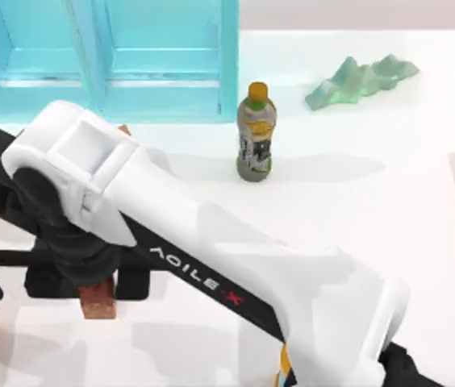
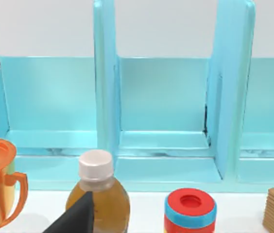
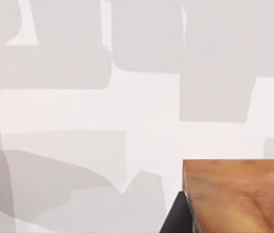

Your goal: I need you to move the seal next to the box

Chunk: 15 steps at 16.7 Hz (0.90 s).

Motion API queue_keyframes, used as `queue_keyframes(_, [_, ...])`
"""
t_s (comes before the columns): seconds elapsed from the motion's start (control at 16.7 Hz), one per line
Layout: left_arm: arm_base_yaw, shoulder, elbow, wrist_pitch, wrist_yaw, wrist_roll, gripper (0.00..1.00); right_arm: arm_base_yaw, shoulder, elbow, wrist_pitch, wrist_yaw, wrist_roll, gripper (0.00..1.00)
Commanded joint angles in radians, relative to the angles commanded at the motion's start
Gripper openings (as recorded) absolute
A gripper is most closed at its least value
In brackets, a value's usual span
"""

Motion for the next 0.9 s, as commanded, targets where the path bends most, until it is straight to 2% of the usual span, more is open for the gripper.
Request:
queue_keyframes(0.24, [0.0,0.0,0.0,0.0,0.0,0.0,1.0,-0.008,-0.009,-0.004,0.004,-0.004,-0.008,0.0])
queue_keyframes(0.42, [0.0,0.0,0.0,0.0,0.0,0.0,1.0,-0.081,-0.103,-0.08,0.047,-0.03,-0.081,0.0])
queue_keyframes(0.6, [0.0,0.0,0.0,0.0,0.0,0.0,1.0,-0.207,-0.273,-0.247,0.115,-0.066,-0.208,0.0])
queue_keyframes(0.9, [0.0,0.0,0.0,0.0,0.0,0.0,1.0,-0.488,-0.616,-0.682,0.256,-0.115,-0.492,0.0])
